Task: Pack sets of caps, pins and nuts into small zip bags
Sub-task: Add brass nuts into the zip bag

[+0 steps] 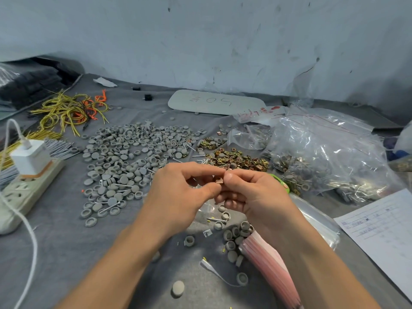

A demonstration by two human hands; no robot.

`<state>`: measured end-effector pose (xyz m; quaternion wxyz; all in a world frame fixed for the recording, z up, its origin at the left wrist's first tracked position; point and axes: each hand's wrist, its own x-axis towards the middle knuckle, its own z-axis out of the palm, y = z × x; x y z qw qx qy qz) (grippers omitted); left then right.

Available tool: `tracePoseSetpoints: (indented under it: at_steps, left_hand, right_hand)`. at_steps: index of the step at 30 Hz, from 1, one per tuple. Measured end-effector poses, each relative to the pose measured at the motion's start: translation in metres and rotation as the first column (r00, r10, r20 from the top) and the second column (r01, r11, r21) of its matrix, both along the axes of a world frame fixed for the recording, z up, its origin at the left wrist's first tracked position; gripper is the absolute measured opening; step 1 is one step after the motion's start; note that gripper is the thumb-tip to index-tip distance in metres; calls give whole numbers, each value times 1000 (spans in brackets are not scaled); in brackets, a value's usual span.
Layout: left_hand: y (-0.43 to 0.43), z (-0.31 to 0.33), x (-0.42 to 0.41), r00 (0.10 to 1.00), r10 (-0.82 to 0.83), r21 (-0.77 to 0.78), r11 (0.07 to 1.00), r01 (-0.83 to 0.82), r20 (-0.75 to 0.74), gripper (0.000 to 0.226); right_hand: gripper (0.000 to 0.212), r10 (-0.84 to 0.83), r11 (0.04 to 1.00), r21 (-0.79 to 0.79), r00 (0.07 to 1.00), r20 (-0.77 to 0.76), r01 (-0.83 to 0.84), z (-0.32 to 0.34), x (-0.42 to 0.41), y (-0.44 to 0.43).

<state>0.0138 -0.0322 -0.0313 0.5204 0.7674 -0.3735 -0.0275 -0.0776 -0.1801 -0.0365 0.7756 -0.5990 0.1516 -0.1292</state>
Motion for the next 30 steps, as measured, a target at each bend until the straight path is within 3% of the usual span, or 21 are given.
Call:
tracePoseSetpoints:
  at_steps: [3,6,11,17,26,30]
  left_hand:
    - [-1,1,-2,999,13,-18,1000,-14,-36,32]
    - [-2,1,-4,998,38,-23,999,-40,-59,35]
    - [-2,3,-11,994,89,6,996,-89,60,27]
    - [0,4,-15,985,93,-25,996,-90,148,29]
    - [-5,1,-10,981,30,-141,988,-57,-191,35]
    - [-7,-1,-7,961,23,-156,985,-69,-277,37]
  right_hand:
    - [16,-37,999,14,999,0,37,0,-2,1]
    - [21,-94,993,-64,995,26,96,-1,-2,2]
    - [24,-145,946,-283,987,63,157,1,-1,5]
    - [25,-133,936,-321,989,62,146,2,-2,4]
    - [29,-166,909,-360,974,152,211,5,-7,11]
    - [30,-142,923,-341,981,136,181,8,-7,10]
